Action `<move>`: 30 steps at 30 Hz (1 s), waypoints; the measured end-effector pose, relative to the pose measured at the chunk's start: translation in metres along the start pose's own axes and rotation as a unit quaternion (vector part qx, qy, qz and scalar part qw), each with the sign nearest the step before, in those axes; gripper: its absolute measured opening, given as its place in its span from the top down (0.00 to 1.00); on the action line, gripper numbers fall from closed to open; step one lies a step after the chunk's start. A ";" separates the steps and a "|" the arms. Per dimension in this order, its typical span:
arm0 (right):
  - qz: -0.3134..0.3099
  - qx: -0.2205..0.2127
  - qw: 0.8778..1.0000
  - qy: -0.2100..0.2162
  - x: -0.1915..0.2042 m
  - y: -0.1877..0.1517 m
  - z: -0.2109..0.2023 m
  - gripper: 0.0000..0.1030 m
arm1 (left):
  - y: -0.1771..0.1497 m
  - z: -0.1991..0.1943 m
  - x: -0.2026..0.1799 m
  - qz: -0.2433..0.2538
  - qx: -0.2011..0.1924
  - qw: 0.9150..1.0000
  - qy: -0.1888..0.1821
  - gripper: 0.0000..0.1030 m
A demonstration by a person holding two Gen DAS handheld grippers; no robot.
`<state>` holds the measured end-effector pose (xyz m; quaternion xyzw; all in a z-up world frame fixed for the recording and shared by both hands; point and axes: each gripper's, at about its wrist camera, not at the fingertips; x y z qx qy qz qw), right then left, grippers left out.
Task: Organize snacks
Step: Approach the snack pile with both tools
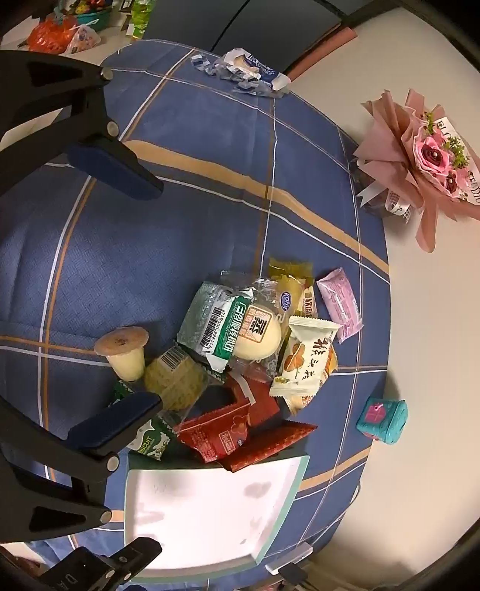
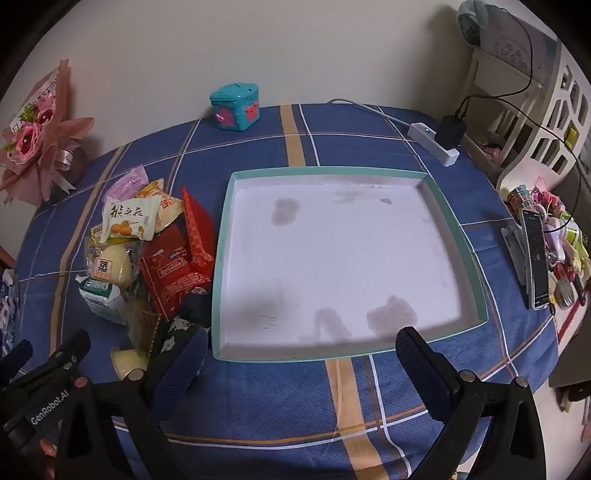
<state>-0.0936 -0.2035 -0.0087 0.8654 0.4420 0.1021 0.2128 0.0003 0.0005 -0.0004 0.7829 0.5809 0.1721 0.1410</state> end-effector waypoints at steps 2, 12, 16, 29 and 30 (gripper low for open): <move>0.000 -0.001 1.000 0.001 -0.001 0.001 0.001 0.00 | 0.000 0.000 0.000 0.000 0.000 1.000 -0.004 0.00; 0.002 -0.019 1.000 0.013 0.011 0.005 -0.002 0.00 | 0.000 -0.002 0.001 -0.001 -0.013 1.000 -0.006 0.00; -0.005 -0.031 0.999 0.020 0.008 0.001 -0.005 0.00 | 0.000 -0.001 0.001 -0.002 -0.013 1.000 -0.005 0.00; -0.019 -0.044 0.998 0.044 0.016 0.001 -0.011 0.00 | 0.000 0.001 0.006 -0.017 -0.008 1.000 -0.010 0.00; -0.021 -0.046 0.998 0.045 0.017 0.001 -0.012 0.00 | -0.001 0.000 0.006 -0.018 -0.011 1.000 -0.012 0.00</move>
Point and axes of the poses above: each gripper's, at about its wrist camera, not at the fingertips, and z roughly the way its jaws point, x to its left, y to its top, and after that the axes turned 1 degree about x, right-handed
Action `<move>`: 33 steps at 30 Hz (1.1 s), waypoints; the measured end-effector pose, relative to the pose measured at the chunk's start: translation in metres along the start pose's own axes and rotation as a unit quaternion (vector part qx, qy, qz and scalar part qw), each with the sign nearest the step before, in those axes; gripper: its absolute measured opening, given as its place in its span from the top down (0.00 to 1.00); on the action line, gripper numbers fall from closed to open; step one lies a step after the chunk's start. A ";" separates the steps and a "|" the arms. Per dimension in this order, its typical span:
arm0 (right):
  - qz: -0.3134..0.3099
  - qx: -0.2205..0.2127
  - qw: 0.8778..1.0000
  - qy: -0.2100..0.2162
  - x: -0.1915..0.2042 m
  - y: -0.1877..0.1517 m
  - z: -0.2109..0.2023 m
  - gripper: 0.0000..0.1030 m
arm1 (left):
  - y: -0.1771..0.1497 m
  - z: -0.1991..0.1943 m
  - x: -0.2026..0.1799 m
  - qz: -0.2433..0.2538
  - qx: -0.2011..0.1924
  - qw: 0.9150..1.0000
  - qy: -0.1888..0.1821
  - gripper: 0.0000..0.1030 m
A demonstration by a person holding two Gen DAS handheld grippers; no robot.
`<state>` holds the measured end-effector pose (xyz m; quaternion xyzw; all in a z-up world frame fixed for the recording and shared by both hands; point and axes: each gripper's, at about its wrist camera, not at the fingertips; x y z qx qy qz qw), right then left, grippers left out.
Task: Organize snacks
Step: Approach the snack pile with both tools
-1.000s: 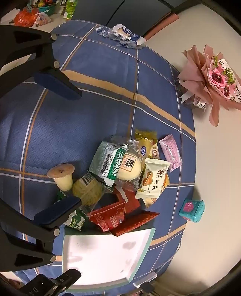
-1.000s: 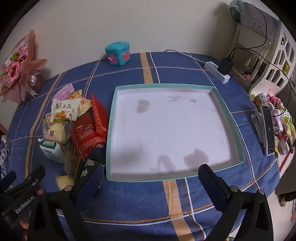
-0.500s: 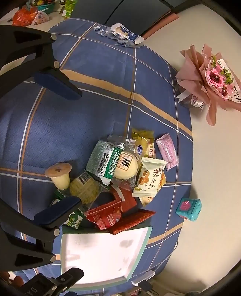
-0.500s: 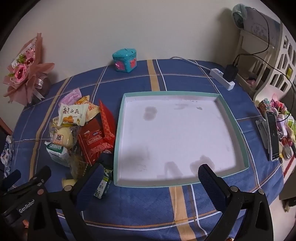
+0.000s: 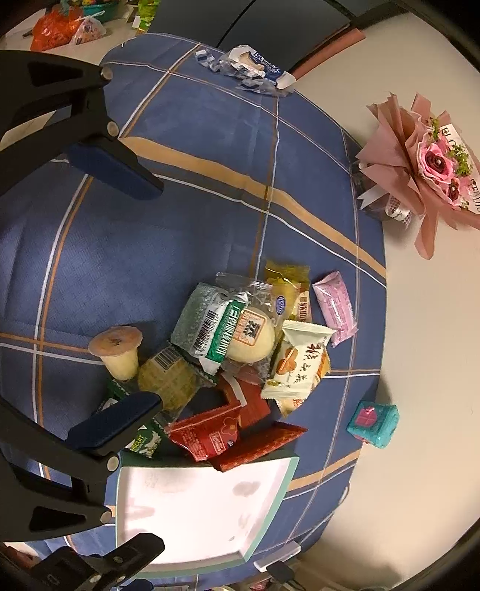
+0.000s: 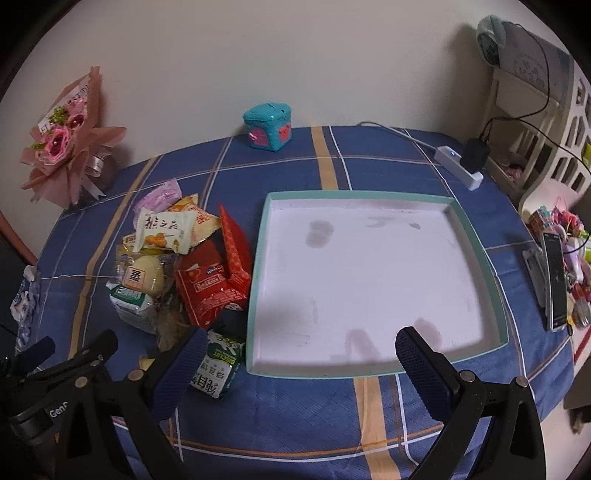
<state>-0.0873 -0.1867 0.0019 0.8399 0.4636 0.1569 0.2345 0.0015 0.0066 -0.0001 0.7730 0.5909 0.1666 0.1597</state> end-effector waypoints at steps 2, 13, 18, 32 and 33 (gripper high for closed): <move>-0.003 -0.004 1.000 0.003 0.001 0.000 -0.001 0.00 | 0.000 -0.001 0.000 -0.002 -0.002 1.000 -0.002 0.00; 0.005 -0.004 1.000 0.029 0.001 0.001 -0.001 0.00 | 0.004 -0.008 0.005 -0.009 -0.029 0.999 -0.013 0.00; -0.001 -0.007 1.000 0.020 0.002 0.001 -0.001 0.00 | 0.005 -0.011 0.005 -0.004 -0.040 0.999 -0.005 0.00; -0.025 0.000 0.999 0.021 0.012 0.000 0.002 0.00 | 0.005 -0.013 0.012 -0.018 -0.038 0.999 -0.007 0.00; -0.028 0.001 0.999 0.021 0.013 0.000 0.002 0.00 | 0.005 -0.012 0.013 -0.019 -0.037 0.999 -0.007 0.00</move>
Point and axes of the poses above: each gripper's, at about its wrist camera, not at the fingertips, and z roughly the way its jaws point, x to its left, y to its top, and after that the axes turned 1 degree about x, right-handed
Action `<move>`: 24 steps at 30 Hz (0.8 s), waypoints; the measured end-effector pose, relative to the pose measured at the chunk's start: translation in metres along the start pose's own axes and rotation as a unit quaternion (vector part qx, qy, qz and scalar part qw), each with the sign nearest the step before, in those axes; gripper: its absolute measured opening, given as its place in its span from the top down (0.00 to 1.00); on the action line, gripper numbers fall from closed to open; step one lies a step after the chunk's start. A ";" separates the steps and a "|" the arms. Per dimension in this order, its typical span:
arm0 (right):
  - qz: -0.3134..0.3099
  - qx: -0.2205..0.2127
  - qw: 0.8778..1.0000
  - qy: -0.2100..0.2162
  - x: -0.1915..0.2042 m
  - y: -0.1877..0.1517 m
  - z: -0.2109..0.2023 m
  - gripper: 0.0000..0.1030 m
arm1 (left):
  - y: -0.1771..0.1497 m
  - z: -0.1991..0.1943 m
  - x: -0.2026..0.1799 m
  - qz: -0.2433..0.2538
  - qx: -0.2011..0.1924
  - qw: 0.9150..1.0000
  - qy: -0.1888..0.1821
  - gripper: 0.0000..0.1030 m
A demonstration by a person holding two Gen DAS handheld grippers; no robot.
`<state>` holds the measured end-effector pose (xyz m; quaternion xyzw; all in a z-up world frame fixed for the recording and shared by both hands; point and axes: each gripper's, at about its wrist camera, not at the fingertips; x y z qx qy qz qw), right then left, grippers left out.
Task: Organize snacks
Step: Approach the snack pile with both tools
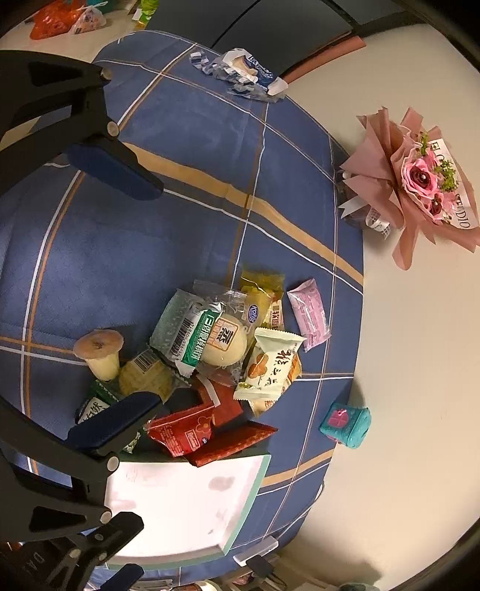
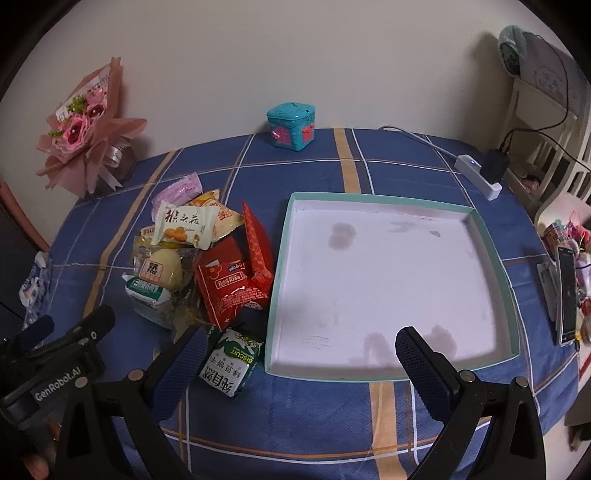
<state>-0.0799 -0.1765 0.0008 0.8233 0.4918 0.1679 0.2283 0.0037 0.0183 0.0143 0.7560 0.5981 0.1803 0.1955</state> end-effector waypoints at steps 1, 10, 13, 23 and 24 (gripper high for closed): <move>-0.003 0.001 1.000 0.000 0.001 0.000 0.000 0.00 | 0.000 0.000 0.001 -0.002 0.001 1.000 0.000 0.00; -0.014 0.006 1.000 -0.004 0.004 -0.001 0.003 0.00 | 0.000 0.004 0.002 -0.004 0.010 1.000 0.002 0.00; -0.017 0.007 1.000 -0.005 0.005 -0.001 0.004 0.00 | 0.000 0.005 0.002 -0.005 0.013 1.000 0.002 0.00; -0.018 0.018 1.000 -0.013 0.004 -0.002 0.007 0.00 | -0.002 0.008 0.002 -0.008 0.022 1.000 0.001 0.00; -0.018 0.019 1.000 -0.013 0.005 -0.003 0.008 0.00 | -0.002 0.008 0.002 -0.009 0.023 1.000 0.000 0.00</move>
Point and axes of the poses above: each gripper's, at about its wrist camera, not at the fingertips, and z roughly the way its jaws point, x to its left, y to its top, and after that the axes turned 1 degree about x, right-handed
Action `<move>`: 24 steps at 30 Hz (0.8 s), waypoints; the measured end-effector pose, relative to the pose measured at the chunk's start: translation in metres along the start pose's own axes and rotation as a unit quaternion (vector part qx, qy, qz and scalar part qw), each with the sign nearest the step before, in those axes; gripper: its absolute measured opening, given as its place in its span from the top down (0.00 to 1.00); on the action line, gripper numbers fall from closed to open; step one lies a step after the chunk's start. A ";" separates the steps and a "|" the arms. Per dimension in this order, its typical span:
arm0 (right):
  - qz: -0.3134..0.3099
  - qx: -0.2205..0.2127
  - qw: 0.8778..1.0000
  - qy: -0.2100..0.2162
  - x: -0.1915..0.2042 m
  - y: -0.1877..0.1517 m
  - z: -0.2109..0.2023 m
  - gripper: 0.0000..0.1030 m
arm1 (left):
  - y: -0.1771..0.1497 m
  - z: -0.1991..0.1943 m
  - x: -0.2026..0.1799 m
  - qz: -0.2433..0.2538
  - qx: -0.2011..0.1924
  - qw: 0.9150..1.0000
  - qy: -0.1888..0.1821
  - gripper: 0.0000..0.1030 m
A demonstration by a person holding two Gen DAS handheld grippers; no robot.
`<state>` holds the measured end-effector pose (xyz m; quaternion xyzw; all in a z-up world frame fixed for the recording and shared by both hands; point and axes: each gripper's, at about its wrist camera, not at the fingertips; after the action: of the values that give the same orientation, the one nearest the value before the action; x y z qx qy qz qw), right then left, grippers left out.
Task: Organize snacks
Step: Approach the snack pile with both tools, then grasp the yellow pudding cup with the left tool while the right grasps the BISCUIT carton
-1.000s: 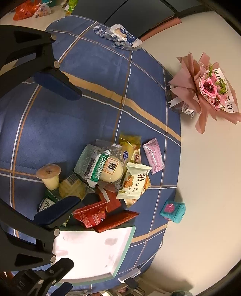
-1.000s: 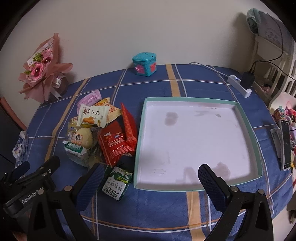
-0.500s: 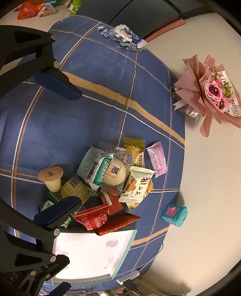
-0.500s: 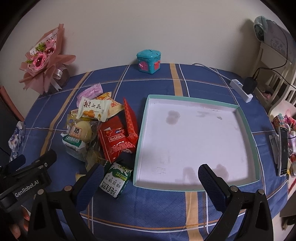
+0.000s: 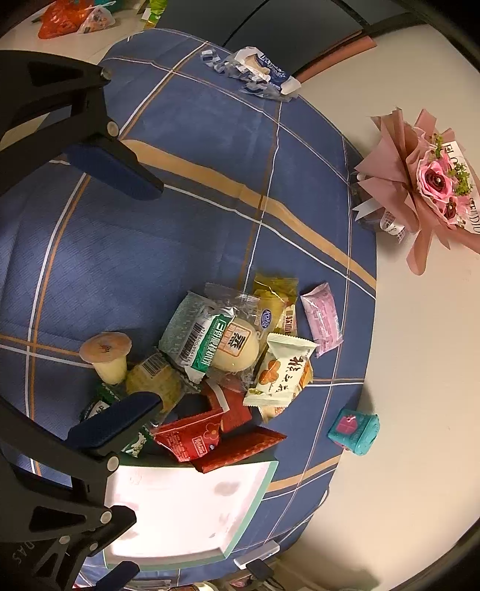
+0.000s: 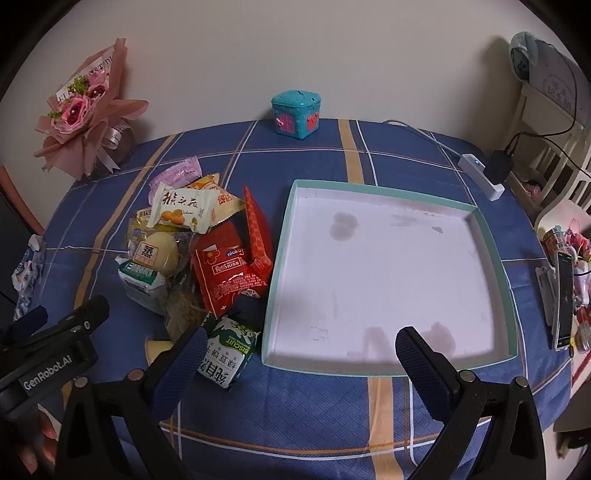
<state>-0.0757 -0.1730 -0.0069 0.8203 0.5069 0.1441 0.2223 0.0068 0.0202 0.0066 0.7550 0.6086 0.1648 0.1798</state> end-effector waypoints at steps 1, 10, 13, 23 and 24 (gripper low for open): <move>0.000 0.001 1.000 0.001 0.000 0.000 0.000 0.00 | 0.000 0.001 0.000 -0.001 0.002 1.000 -0.001 0.00; 0.001 0.014 1.000 -0.001 0.001 -0.001 0.005 0.00 | -0.001 0.006 0.001 -0.005 0.018 1.000 -0.001 0.00; 0.000 0.016 1.000 -0.001 0.002 -0.001 0.006 0.00 | -0.001 0.006 0.001 -0.006 0.019 1.000 -0.001 0.00; 0.000 0.024 1.000 -0.004 0.001 -0.002 0.010 0.00 | -0.002 0.008 0.002 -0.004 0.022 1.000 0.001 0.00; 0.000 0.024 1.000 -0.004 0.001 -0.002 0.010 0.00 | -0.002 0.009 0.002 -0.004 0.023 1.000 0.000 0.00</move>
<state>-0.0725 -0.1735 -0.0163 0.8260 0.5091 0.1289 0.2048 0.0094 0.0218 -0.0021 0.7564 0.6152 0.1506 0.1632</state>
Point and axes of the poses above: each gripper's, at about its wrist camera, not at the fingertips, and z roughly the way its jaws point, x to its left, y to its top, and after that the axes turned 1 degree about x, right-handed
